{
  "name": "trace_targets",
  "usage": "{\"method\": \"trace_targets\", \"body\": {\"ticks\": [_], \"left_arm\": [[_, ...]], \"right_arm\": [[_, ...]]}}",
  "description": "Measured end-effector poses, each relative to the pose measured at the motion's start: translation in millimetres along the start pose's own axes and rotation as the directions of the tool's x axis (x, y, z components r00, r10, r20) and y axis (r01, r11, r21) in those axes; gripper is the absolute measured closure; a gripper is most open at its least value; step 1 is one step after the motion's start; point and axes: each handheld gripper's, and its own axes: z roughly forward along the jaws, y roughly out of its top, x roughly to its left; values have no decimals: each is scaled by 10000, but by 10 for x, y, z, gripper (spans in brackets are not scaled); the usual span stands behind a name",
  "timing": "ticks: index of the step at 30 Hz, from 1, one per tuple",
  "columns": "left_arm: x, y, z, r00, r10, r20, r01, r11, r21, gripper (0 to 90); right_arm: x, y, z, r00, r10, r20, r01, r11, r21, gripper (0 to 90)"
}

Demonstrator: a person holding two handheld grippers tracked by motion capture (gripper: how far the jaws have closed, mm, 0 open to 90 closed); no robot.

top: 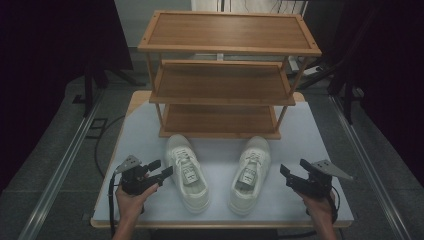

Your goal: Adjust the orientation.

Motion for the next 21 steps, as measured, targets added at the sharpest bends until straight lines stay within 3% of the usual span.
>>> {"method": "trace_targets", "body": {"ticks": [4,13,17,20,21], "left_arm": [[-11,29,-16,10000,-80,60,81,9999,-128,362],[-47,71,-88,9997,-177,174,183,9991,-370,363],[-47,93,-76,9994,-180,283,190,9991,-387,363],[-45,80,-68,9993,-222,311,232,9992,-339,363],[-45,59,-73,9991,-270,326,279,9992,-289,363]], "right_arm": [[13,60,-88,9999,26,-137,-30,9996,-270,251],[262,151,-284,9986,-406,-342,384,9973,-627,299],[392,187,-342,9955,-392,-860,317,9958,-862,376],[478,206,-350,9933,-608,-980,526,9951,-837,417],[558,226,-354,9884,-712,-1341,594,9941,-906,454]]}}
